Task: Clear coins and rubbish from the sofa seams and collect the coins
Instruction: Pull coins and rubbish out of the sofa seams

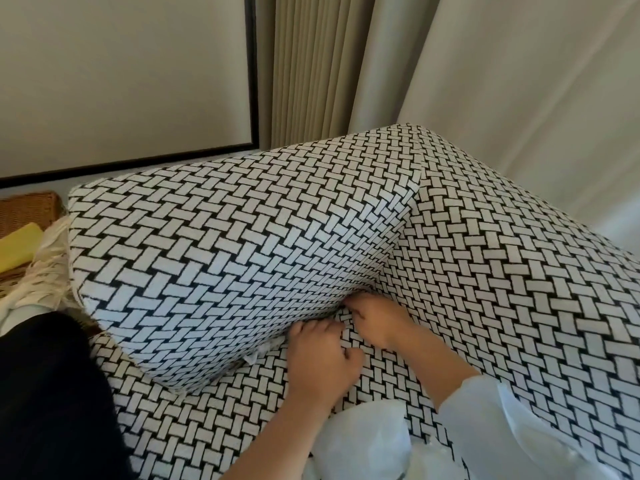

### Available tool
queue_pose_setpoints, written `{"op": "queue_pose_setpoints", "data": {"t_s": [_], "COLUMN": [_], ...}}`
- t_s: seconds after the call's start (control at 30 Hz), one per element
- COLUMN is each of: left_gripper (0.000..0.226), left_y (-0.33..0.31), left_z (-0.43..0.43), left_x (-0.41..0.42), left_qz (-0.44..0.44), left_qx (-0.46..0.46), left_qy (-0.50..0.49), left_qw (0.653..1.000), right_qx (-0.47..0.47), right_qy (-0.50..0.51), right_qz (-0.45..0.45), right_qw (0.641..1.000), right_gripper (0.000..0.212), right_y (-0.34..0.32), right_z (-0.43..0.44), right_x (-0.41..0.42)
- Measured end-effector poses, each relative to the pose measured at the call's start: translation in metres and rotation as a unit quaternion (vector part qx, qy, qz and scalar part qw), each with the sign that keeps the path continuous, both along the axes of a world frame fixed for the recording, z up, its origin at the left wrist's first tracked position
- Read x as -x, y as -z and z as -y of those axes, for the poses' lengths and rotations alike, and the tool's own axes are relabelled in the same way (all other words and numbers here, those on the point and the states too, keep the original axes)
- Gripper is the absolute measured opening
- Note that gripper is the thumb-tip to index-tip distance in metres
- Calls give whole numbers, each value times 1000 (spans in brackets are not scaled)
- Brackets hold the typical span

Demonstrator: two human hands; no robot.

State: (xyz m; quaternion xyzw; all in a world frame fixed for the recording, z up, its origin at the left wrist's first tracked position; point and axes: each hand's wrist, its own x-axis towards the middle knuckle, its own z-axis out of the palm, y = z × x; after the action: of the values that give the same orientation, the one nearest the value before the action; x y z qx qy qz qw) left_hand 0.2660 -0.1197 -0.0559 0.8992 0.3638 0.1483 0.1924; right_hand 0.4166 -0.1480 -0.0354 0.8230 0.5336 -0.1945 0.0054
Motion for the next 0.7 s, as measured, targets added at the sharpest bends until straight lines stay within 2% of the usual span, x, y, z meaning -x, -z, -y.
{"op": "queue_pose_setpoints", "data": {"t_s": [0.07, 0.2, 0.37, 0.47, 0.7], "left_gripper": [37, 25, 27, 33, 26], "left_y": [-1, -2, -3, -4, -7], "left_z": [-4, -9, -11, -11, -10], "left_x": [0, 2, 6, 6, 8], "left_qz": [0, 16, 26, 8, 30], "left_qx": [19, 38, 43, 45, 60], "left_qy": [1, 7, 21, 22, 2], "left_qw": [1000, 999, 998, 999, 998], "right_qx": [58, 122, 190, 189, 144], "right_qy": [2, 11, 17, 24, 55], "right_qz": [18, 26, -18, -30, -48], "right_qw": [998, 992, 982, 981, 987], "right_gripper": [33, 39, 24, 25, 27], "right_y": [1, 1, 5, 10, 16], "right_z": [-12, -34, -53, -54, -50], "right_x": [-1, 1, -7, -7, 0]}}
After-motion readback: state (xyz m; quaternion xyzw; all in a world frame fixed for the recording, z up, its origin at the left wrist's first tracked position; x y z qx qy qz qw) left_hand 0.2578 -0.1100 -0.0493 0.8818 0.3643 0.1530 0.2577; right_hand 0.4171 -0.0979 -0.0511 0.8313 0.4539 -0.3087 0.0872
